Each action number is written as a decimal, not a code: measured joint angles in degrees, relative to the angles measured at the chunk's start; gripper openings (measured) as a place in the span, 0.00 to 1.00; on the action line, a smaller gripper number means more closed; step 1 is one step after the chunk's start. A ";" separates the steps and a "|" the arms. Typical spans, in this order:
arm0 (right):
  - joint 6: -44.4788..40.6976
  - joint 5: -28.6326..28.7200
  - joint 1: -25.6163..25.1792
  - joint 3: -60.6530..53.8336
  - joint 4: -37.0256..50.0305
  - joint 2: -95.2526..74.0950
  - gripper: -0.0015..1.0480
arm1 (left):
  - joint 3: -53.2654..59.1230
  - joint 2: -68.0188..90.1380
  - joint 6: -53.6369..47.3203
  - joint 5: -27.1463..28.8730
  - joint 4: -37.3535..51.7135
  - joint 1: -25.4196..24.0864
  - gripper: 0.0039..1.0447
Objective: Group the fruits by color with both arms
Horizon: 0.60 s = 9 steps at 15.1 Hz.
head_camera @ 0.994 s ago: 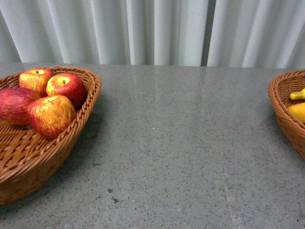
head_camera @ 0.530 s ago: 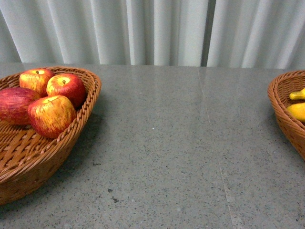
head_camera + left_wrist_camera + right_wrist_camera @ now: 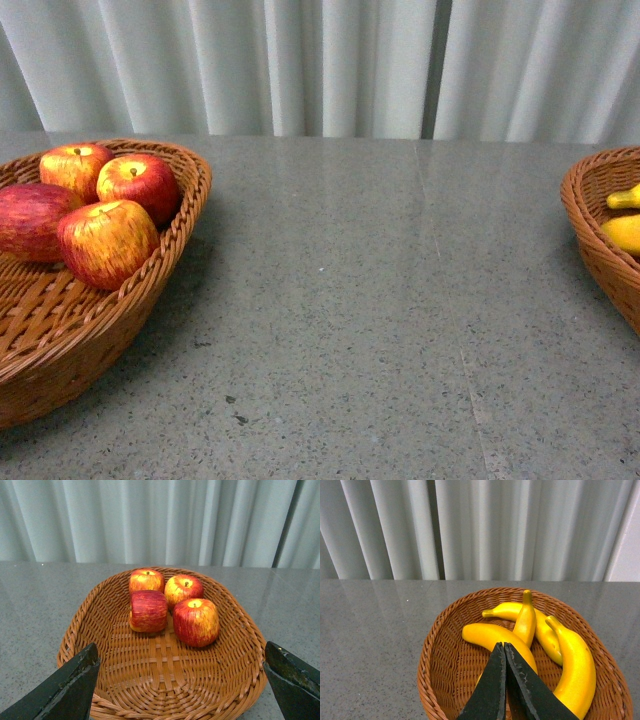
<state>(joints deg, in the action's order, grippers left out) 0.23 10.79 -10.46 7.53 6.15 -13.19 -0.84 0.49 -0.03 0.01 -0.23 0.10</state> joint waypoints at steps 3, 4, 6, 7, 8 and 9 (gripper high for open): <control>-0.02 -7.93 6.62 -2.60 -7.21 8.98 0.02 | 0.00 0.00 0.00 0.02 0.00 0.00 0.94; -0.04 -9.35 10.64 -2.60 -6.71 9.20 0.02 | 0.00 0.00 0.00 -0.04 0.00 0.00 0.94; -0.09 -10.05 11.02 -2.95 -6.71 9.31 0.02 | 0.00 0.00 0.00 0.00 0.02 0.02 0.94; -0.07 -10.69 10.43 -3.72 -6.78 9.68 0.02 | 0.00 0.00 0.00 0.00 -0.02 -0.04 0.94; -0.07 -10.78 10.45 -4.17 -6.73 10.01 0.02 | 0.00 0.00 0.00 0.02 0.02 -0.04 0.94; -0.07 -10.78 10.45 -4.42 -6.62 10.34 0.02 | 0.00 0.00 0.00 -0.02 0.00 -0.04 0.94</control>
<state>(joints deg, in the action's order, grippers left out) 0.16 0.01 -0.01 3.11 -0.47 -2.85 -0.84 0.49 -0.03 -0.01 -0.23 0.05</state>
